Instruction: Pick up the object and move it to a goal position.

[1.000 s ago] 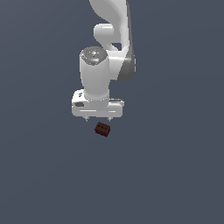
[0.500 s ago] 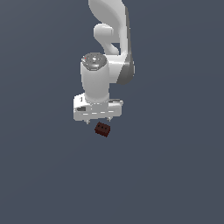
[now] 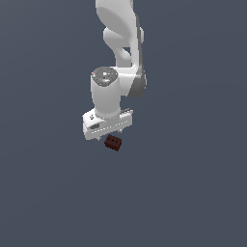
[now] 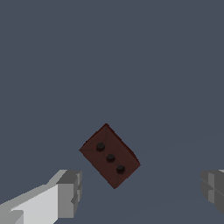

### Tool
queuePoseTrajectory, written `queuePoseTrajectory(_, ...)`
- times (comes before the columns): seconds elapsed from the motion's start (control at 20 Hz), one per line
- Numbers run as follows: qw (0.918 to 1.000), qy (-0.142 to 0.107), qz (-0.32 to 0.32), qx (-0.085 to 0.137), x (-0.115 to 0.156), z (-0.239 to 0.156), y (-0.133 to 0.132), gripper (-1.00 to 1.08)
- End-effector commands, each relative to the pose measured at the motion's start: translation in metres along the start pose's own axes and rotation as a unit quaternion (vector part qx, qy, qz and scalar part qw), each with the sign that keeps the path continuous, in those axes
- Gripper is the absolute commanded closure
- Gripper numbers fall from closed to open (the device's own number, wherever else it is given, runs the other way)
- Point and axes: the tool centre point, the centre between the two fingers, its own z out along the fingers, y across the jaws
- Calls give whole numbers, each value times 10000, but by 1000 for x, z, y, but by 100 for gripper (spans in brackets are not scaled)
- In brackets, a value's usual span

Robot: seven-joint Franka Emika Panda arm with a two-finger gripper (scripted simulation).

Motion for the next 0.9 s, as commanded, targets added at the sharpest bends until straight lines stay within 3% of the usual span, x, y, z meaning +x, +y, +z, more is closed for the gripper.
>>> queuePoseTrajectory(0.0,9994,0,-345,15,-2,6,-1,-92)
queuePoseTrajectory(0.4,9899,12,-1419,70,-7,26,-7,-92)
queuePoseTrajectory(0.85,9659,57,-2583,135,-14,47,-14,-92)
